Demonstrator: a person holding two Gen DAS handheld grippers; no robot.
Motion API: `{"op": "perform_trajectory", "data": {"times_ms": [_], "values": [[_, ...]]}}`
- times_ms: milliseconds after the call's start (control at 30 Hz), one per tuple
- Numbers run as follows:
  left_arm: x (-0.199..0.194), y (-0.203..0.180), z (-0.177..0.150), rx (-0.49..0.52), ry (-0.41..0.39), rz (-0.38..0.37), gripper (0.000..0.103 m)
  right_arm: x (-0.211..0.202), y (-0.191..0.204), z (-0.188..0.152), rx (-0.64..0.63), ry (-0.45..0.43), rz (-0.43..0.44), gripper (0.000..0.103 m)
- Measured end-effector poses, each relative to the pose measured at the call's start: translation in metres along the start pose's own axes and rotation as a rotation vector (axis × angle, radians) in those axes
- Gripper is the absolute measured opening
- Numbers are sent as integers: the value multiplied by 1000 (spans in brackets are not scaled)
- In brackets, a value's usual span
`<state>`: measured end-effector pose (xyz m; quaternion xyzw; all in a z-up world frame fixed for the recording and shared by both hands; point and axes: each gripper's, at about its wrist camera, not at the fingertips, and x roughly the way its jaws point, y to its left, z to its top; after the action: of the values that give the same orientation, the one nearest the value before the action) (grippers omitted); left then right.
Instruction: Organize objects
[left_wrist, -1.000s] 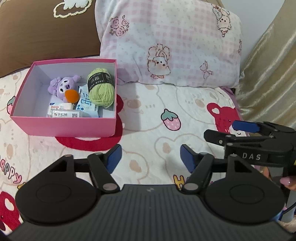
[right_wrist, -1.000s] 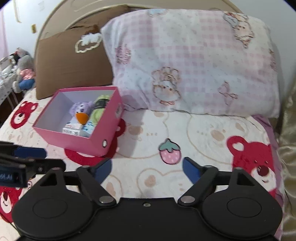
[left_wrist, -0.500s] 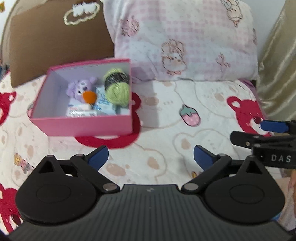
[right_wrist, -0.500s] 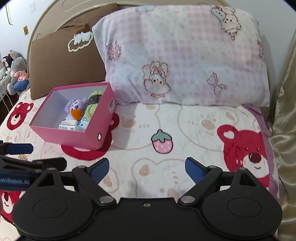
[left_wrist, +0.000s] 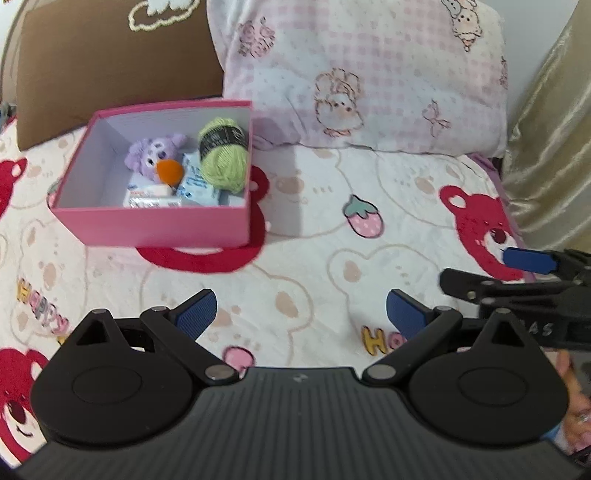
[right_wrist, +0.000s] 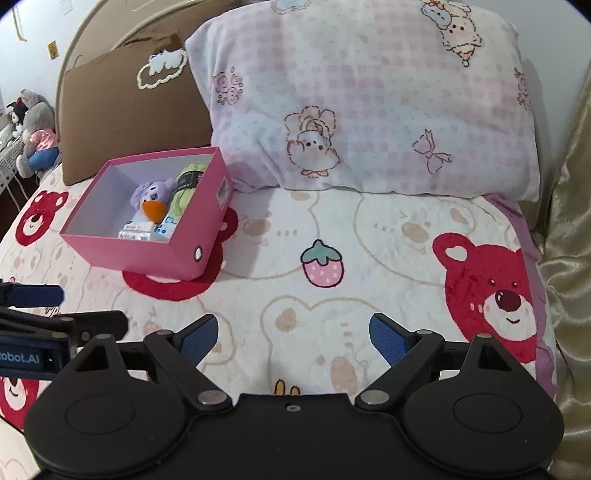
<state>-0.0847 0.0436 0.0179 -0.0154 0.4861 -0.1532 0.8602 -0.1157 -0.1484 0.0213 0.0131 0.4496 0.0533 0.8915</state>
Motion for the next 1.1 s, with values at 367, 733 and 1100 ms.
{"op": "perform_trajectory", "data": {"times_ms": [367,733,1100], "values": [[5,0,-2,-2,25,94,100,2,-3,-5,1,16,-69,92],[2,-3,-4,21,15,111,100,-11,1,-7,-11,-7,-123,92],[-1,-1,-3,14,9,112,100,-16,-1,-6,-2,-19,-153,92]]}}
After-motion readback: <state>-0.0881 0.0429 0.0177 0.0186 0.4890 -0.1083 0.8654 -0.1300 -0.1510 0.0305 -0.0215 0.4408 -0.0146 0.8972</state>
